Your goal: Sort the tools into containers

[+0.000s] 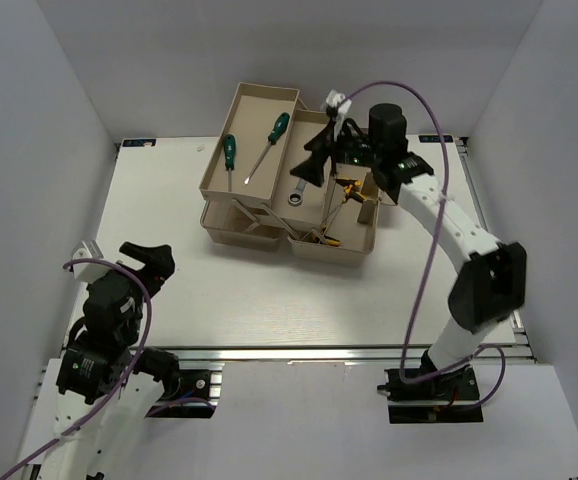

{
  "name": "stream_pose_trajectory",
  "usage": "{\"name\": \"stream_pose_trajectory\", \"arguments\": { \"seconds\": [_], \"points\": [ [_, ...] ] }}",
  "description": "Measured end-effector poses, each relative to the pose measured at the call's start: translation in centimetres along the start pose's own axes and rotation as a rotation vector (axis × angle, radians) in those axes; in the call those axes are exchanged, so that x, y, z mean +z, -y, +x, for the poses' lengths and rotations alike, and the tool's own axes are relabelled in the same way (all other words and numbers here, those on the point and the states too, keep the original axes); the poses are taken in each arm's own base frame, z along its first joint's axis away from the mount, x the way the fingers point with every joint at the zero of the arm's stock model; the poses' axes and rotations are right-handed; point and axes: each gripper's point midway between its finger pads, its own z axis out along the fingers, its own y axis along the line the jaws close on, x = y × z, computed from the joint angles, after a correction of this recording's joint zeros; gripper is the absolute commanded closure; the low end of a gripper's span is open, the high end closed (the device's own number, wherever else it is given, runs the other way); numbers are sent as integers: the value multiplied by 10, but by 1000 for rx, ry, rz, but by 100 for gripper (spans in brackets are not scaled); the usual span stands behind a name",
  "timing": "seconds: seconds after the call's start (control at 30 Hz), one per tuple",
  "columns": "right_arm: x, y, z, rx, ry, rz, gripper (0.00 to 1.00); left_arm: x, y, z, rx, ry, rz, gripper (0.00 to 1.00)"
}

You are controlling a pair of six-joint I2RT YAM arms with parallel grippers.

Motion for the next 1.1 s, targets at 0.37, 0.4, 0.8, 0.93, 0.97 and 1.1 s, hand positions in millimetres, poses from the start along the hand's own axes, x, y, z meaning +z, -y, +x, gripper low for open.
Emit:
{"name": "stream_pose_trajectory", "arguments": {
  "seconds": [0.37,0.4,0.8,0.93,0.97,1.1],
  "points": [
    [-30,-192,44,-729,52,-536,67,6,8,10,-20,-26,45,3],
    [-24,-206,58,-743,24,-551,73,6,9,9,-21,-24,49,3],
    [90,-192,205,-763,-388,-247,65,-9,2,9,-58,-22,67,5],
    [110,-163,218,-799,-433,-114,55,-22,-1,5,-106,-1,95,5],
    [113,-157,216,-815,-431,-87,54,-24,-1,5,-113,2,98,5],
    [122,-145,202,-878,-392,-11,49,-27,-6,6,-121,-1,93,5]
  ]
}}
